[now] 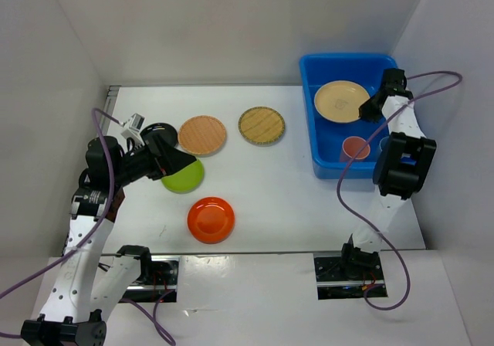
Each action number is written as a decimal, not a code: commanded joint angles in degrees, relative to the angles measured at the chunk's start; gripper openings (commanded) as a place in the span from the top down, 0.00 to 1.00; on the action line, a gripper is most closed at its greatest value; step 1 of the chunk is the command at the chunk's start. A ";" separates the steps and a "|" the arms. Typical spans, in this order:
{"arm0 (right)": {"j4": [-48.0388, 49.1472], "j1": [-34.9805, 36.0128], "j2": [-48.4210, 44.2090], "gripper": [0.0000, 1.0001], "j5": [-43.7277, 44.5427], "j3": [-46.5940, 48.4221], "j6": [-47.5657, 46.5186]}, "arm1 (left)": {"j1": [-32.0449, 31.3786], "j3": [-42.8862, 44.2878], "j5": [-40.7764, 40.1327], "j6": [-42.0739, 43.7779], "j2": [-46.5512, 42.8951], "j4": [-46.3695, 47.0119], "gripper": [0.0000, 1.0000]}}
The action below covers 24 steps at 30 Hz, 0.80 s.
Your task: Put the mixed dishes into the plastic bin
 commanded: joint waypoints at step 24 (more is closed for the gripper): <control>-11.69 7.98 15.03 0.16 11.75 39.14 -1.69 | 0.37 5.88 -3.36 5.09 3.19 -2.73 0.00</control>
